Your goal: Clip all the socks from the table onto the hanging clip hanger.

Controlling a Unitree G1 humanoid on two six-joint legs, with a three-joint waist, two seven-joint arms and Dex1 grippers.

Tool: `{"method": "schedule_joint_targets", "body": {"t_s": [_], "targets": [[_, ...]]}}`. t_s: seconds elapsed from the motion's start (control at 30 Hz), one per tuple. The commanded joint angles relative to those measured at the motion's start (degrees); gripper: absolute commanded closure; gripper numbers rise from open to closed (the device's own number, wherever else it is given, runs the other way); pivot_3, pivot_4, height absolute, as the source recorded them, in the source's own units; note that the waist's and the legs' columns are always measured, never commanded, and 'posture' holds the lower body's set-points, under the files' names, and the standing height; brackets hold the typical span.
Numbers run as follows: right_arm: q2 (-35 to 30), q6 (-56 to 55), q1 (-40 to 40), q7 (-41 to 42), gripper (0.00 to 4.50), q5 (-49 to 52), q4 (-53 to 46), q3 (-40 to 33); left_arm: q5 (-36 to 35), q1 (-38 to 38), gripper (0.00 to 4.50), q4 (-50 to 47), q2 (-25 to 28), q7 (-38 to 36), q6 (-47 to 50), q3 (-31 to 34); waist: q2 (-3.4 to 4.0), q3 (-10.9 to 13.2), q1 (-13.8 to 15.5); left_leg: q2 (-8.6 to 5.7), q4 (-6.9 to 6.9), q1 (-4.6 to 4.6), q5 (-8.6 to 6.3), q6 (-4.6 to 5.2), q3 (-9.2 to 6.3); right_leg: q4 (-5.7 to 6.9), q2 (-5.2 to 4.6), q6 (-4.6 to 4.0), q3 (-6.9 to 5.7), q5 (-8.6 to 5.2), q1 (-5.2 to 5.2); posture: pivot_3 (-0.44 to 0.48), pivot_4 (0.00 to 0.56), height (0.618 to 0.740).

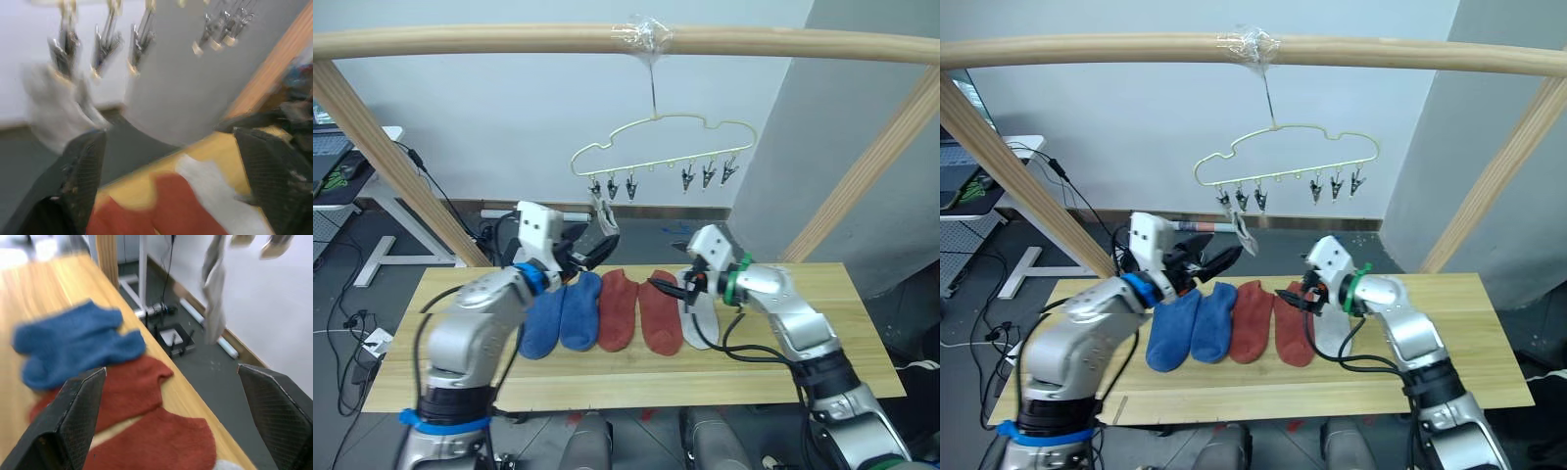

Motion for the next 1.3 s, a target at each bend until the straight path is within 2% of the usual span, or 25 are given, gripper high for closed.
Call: {"method": "schedule_joint_targets", "body": {"t_s": [0.03,0.33,0.57,0.87,1.3], "targets": [[-1.89,5.45,1.09,0.61,0.0,7.07,-9.35,-5.33,10.38,-0.43,1.64,2.65,-2.81,3.02,-11.25,-5.11,0.0,0.0,-0.01,0.0,0.03,-0.06,0.0,0.0,0.01,-0.01,0.0,0.05,0.0,0.03,-0.05,0.057,0.171,0.74],[-6.31,12.52,1.72,-1.48,0.0,14.21,-19.47,-9.09,20.67,-4.35,1.64,16.42,-11.33,11.77,-23.73,-5.71,0.0,-0.01,-0.28,0.0,0.07,-0.13,0.0,0.03,0.01,0.0,0.02,0.29,-0.01,0.16,-0.09,0.012,0.165,0.74],[-7.2,13.97,-0.7,-4.61,0.0,16.34,-22.54,-10.43,22.35,-9.83,1.64,26.64,-15.86,14.65,-29.61,-3.94,0.0,-0.02,-0.35,-0.01,0.09,-0.17,0.0,0.03,0.0,-0.02,0.02,0.33,-0.03,0.18,-0.09,-0.02,0.161,0.74],[-8.92,14.2,-1.52,-6.62,0.0,17.36,-23.15,-10.36,24.43,-16.24,1.64,35.41,-16.49,17.8,-34.38,-1.48,0.0,-0.01,-0.54,-0.02,0.09,-0.18,0.0,0.03,0.0,-0.02,0.02,0.34,-0.03,0.19,-0.1,-0.044,0.166,0.74],[-9.98,13.67,-1.97,-7.9,0.0,18.14,-22.48,-10.19,25.06,-20.23,1.64,41.52,-18.45,18.29,-37.4,-0.76,0.0,-0.01,-0.63,-0.02,0.1,-0.17,0.01,0.03,0.0,-0.01,0.02,0.35,-0.04,0.2,-0.1,-0.045,0.173,0.74]]}}
